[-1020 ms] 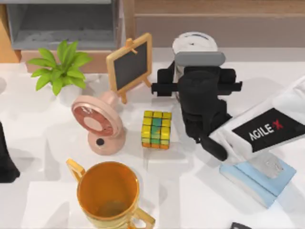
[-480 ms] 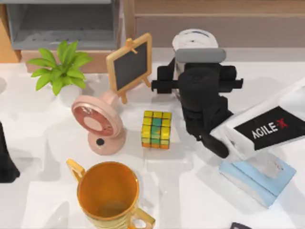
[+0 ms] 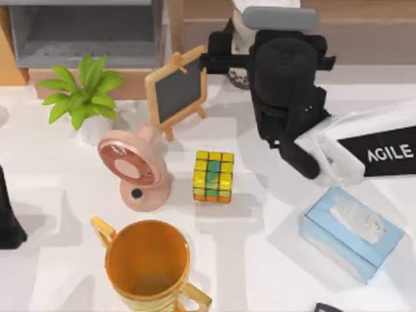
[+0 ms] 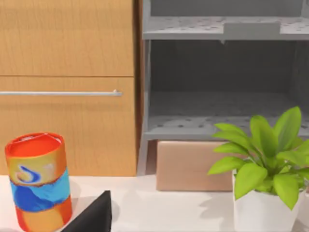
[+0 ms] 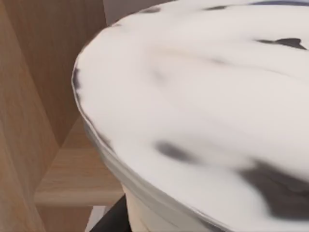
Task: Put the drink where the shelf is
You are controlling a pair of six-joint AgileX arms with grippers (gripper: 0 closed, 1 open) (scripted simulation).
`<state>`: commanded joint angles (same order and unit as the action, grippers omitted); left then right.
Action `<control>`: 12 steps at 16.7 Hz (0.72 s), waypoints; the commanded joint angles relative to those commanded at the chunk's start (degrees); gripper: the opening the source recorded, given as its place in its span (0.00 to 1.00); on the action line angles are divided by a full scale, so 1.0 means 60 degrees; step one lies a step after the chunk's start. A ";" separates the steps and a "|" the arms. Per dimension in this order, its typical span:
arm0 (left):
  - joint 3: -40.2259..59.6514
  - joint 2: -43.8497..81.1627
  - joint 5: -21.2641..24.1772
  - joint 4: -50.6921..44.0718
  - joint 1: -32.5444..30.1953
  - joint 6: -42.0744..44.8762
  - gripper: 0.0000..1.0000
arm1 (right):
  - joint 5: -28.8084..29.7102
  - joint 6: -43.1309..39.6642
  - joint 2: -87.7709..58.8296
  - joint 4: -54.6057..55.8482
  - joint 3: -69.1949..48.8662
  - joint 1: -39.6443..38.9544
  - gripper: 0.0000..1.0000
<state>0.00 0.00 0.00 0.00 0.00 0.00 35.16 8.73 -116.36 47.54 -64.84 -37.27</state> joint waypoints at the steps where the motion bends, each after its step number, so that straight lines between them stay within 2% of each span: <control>1: 0.0000 0.0000 0.0000 0.0000 0.0000 0.0000 1.00 | -0.0200 -0.0052 0.0240 -0.0177 -0.0121 0.0098 0.00; 6: 0.0000 0.0000 0.0000 0.0000 0.0000 0.0000 1.00 | -0.1348 -0.0351 0.1267 -0.1450 -0.0677 0.0997 0.00; 12: 0.0000 0.0000 0.0000 0.0000 0.0000 0.0000 1.00 | -0.2820 -0.0718 0.1918 -0.3393 -0.1264 0.2832 0.00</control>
<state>0.00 0.00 0.00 0.00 0.00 0.00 18.25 4.42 -104.85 27.18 -72.42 -20.28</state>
